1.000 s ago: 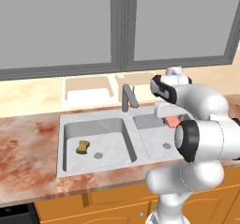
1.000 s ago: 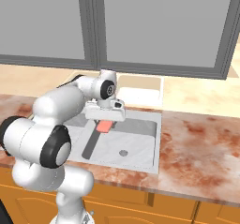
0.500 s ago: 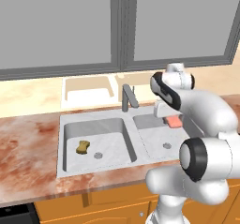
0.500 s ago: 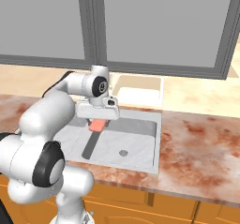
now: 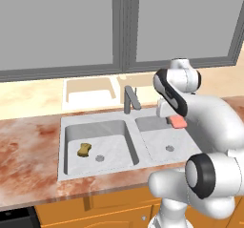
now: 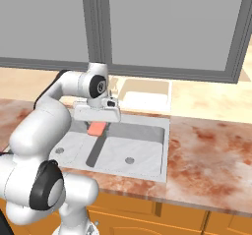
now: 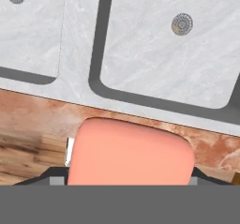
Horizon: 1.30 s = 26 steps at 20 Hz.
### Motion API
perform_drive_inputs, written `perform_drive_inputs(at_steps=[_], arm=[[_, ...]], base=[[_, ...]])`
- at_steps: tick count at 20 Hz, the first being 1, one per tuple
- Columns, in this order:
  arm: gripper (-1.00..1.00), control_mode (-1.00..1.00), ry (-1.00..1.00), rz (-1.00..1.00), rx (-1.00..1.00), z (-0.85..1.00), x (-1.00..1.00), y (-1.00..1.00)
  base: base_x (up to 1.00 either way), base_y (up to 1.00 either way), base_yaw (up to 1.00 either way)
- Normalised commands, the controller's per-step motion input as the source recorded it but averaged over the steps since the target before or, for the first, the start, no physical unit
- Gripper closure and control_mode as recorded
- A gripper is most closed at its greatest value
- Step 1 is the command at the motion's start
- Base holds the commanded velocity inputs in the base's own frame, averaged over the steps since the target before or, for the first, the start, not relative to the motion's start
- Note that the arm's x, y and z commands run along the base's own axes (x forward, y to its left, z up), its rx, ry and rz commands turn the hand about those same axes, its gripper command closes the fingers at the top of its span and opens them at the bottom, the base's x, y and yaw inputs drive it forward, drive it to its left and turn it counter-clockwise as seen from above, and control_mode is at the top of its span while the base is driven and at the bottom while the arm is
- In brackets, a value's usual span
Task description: Pick up the sponge and bar soap from the sink, and place them back in the cabinet, and close the cabinet doors.
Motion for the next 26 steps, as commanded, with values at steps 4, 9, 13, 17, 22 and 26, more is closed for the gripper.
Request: perform_drive_inputs(at_steps=[4, 9, 13, 17, 22, 26], arm=[[1.00, -1.00, 0.00, 0.00, 0.00, 0.21, -0.12, 0.06], [1.00, -1.00, 0.00, 0.00, 0.00, 0.24, -0.01, 0.12], [1.00, -1.00, 0.00, 0.00, 0.00, 0.21, 0.00, 0.08], [1.00, -1.00, 0.00, 0.00, 0.01, 0.21, 0.00, 0.00], [1.00, -1.00, 0.00, 0.00, 0.01, 0.12, -0.01, 0.00], [1.00, -1.00, 0.00, 0.00, 0.03, 0.11, -0.04, 0.00]], base=[[0.00, 0.00, 0.00], [0.00, 0.00, 0.00], [0.00, 0.00, 0.00], [0.00, 0.00, 0.00], [0.00, 0.00, 0.00], [0.00, 0.00, 0.00]])
